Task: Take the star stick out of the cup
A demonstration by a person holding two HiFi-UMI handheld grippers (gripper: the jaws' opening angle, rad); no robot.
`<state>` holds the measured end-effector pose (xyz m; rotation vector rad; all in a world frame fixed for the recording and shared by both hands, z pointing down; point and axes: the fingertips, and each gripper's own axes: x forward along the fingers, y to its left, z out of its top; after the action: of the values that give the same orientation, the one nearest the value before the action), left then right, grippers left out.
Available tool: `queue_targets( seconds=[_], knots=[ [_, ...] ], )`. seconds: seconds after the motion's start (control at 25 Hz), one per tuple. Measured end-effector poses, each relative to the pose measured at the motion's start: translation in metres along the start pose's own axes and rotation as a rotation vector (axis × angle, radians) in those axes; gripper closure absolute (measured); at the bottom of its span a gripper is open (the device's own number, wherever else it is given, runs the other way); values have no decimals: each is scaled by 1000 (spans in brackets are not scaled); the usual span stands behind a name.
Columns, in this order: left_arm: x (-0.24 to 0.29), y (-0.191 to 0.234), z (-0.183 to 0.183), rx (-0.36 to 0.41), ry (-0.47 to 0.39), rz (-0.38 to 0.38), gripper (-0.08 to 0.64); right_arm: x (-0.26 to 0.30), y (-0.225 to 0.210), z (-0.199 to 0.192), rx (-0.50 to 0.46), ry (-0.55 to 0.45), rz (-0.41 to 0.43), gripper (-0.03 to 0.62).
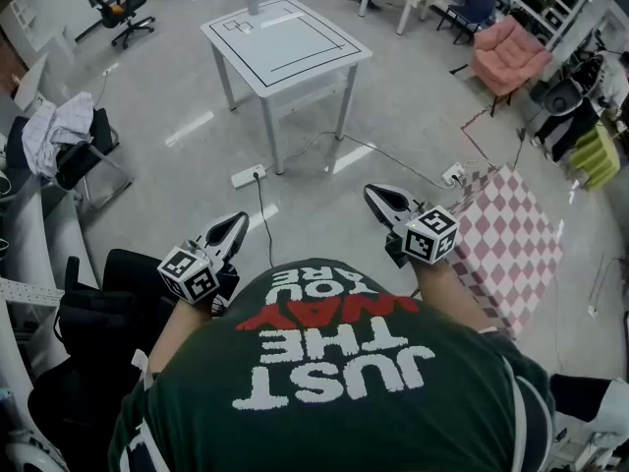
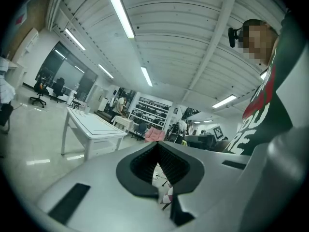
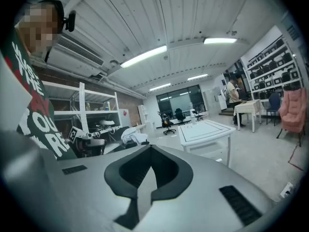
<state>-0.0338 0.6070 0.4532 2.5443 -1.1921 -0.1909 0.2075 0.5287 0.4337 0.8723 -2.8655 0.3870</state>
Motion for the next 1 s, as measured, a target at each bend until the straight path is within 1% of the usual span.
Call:
queue_targets(
  seconds=[0.24,0.4,0.56,0.68,0.84,1.0],
  knots=[
    [29,-26,-2,10,6,0,551,-28,-15,3,-24,-1,16,560],
    [57,-50,-11,9,4,11,551,-56,-35,3,-35,4,35,560],
    [86,-74,-15,5,-19,23,551,-87,-57,1,-43,16,55,559],
    [102,-88,-17,15,-23,32,551,-103,-72,-1,-67,25,63,559],
    [113,-90,-21,22,-9,42,551,-107,-89,-1,-68,30,64,558],
    [126,-71,-21,-21,-17,64,551,-96,-104,2,-66,37,59,558]
  ],
)
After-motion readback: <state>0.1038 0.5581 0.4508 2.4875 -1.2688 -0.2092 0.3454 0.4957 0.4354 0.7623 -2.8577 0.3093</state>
